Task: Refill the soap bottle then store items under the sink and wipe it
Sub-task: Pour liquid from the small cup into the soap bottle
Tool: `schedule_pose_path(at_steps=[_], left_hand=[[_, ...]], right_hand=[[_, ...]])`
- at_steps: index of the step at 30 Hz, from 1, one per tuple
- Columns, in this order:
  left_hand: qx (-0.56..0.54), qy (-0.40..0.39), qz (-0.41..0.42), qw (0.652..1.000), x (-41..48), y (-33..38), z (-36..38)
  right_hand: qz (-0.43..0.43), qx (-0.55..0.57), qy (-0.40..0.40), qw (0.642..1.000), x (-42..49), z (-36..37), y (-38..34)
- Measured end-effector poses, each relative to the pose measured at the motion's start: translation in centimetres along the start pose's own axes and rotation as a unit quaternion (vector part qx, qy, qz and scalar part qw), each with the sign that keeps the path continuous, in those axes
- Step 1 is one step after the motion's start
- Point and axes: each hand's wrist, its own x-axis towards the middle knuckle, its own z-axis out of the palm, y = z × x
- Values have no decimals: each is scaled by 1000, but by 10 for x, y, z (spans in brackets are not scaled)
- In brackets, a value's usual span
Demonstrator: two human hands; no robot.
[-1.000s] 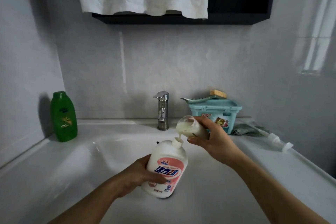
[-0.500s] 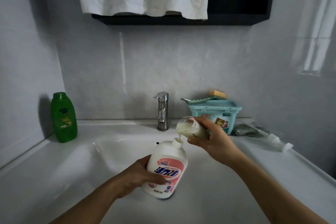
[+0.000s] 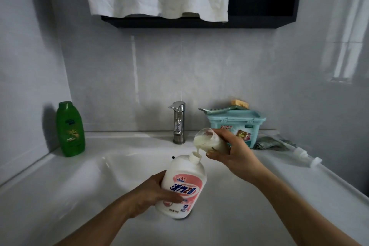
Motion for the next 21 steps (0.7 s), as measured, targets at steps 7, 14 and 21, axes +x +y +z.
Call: schedule_pose_path(at_steps=[7, 14, 21], left_hand=[[-5, -4, 5, 1000, 0, 0, -1], [-5, -13, 11, 1000, -1, 1, 1], [-1, -6, 10, 1000, -1, 0, 0]], right_hand=[[-1, -2, 0, 1000, 0, 1, 0], [4, -1, 1, 1000, -1, -1, -3], [8, -1, 0, 1000, -1, -1, -4]])
